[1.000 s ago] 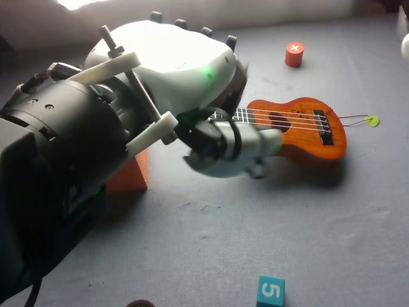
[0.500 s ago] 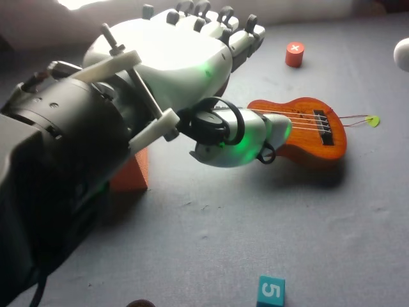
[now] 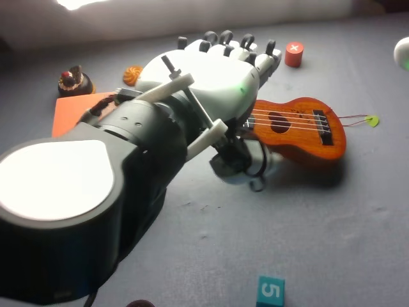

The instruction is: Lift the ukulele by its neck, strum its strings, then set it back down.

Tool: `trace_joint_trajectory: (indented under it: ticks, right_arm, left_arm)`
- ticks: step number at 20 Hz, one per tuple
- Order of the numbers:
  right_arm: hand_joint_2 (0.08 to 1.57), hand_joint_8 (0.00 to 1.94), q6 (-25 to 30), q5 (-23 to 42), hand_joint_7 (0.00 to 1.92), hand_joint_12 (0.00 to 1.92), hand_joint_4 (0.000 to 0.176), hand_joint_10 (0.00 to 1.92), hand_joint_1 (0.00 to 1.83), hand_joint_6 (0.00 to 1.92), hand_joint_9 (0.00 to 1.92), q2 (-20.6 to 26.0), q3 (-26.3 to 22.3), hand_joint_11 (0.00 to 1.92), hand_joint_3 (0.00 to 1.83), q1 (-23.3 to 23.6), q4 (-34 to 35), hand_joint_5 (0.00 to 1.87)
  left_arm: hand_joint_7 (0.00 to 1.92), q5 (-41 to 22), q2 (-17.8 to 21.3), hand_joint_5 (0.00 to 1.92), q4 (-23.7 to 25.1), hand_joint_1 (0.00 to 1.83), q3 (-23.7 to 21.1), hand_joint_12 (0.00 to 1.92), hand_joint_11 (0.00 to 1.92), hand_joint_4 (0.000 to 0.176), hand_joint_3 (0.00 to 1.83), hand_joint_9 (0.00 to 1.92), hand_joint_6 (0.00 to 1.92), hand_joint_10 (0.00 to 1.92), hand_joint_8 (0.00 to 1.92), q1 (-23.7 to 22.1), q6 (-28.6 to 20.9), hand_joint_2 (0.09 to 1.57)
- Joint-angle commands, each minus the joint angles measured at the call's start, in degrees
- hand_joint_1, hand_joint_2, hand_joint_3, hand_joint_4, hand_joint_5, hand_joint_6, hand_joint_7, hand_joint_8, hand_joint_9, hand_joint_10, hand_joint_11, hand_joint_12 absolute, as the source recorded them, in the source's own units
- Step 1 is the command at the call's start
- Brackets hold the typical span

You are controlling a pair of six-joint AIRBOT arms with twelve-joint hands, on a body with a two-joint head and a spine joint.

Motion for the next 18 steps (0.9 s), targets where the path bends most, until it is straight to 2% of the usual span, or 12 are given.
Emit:
trace_joint_trajectory:
  ticks: [1,3,4,5,6,7,8,11,13,18]
  right_arm:
    - [1.27,0.01,0.21,7.06,0.08,0.00,0.000,0.01,0.02,0.07,0.03,0.28,0.00,0.00,0.02,0.57,0.22,0.07]
    - [1.27,0.01,0.20,7.06,0.08,0.00,0.000,0.01,0.03,0.07,0.03,0.28,0.00,0.00,0.02,0.57,0.22,0.07]
    - [1.27,0.02,0.20,7.06,0.10,0.00,0.000,0.02,0.03,0.08,0.05,0.28,0.00,0.00,0.02,0.57,0.22,0.10]
    - [1.27,0.02,0.20,7.06,0.10,0.00,0.000,0.02,0.03,0.08,0.05,0.28,-0.01,0.00,0.02,0.57,0.22,0.10]
    - [1.28,0.00,0.20,7.06,0.07,0.00,0.000,0.00,0.01,0.07,0.02,0.28,-0.01,0.00,0.02,0.57,0.22,0.08]
    - [1.27,0.01,0.19,7.06,0.09,0.00,0.000,0.01,0.04,0.07,0.03,0.28,-0.01,0.00,0.01,0.57,0.22,0.09]
    - [1.28,0.00,0.19,7.06,0.07,0.00,0.000,0.00,0.03,0.06,0.01,0.28,-0.01,0.00,0.01,0.58,0.22,0.08]
    - [1.28,0.00,0.19,7.06,0.08,0.00,0.000,0.00,0.00,0.06,0.01,0.28,-0.01,0.00,0.01,0.59,0.22,0.08]
    - [1.27,0.01,0.19,7.06,0.11,0.00,0.000,0.02,0.03,0.06,0.04,0.27,-0.01,0.00,0.01,0.63,0.22,0.10]
    - [1.28,0.01,0.19,7.06,0.11,0.00,0.000,0.01,0.03,0.05,0.03,0.27,-0.01,0.00,0.01,0.65,0.22,0.08]
  left_arm:
    - [0.00,1.52,-0.49,0.00,5.58,0.83,0.63,0.50,0.00,0.043,0.00,0.00,0.00,0.00,0.00,-0.01,0.02,1.14]
    - [0.00,1.52,-2.03,0.00,5.97,0.84,2.59,0.50,0.00,0.043,0.00,0.00,0.00,0.00,0.00,1.81,0.02,1.14]
    - [0.00,1.52,-2.21,0.00,6.04,0.97,2.85,0.40,0.00,0.044,0.00,0.00,0.00,0.00,0.00,2.06,0.02,1.11]
    - [0.00,1.52,-2.66,0.00,6.12,0.97,3.51,0.40,0.00,0.044,0.00,0.00,0.00,0.00,0.00,2.60,0.02,1.11]
    - [0.00,1.52,-3.24,0.00,6.18,1.08,4.32,0.33,0.00,0.036,0.00,0.00,0.00,0.00,0.00,3.18,0.27,1.06]
    - [0.00,1.52,-3.90,0.00,6.18,1.06,5.26,0.20,0.00,0.026,0.00,0.00,0.00,0.00,0.00,3.58,0.74,1.05]
    - [0.00,1.51,-4.44,0.00,6.18,1.08,6.09,0.16,0.00,0.023,0.00,0.00,0.00,0.00,0.00,3.91,1.00,1.05]
    - [0.00,1.47,-5.99,0.00,6.90,1.07,8.86,0.18,0.00,0.008,0.00,0.00,0.00,0.00,0.00,4.45,1.34,1.02]
    - [0.00,0.81,-6.97,0.00,7.44,1.06,11.28,0.22,0.00,0.006,0.00,0.00,0.00,0.00,0.00,4.53,1.34,1.00]
    - [0.00,-0.71,-8.67,0.00,7.48,1.03,16.42,0.03,0.00,0.000,0.00,0.00,0.00,0.00,0.00,4.65,1.39,0.99]
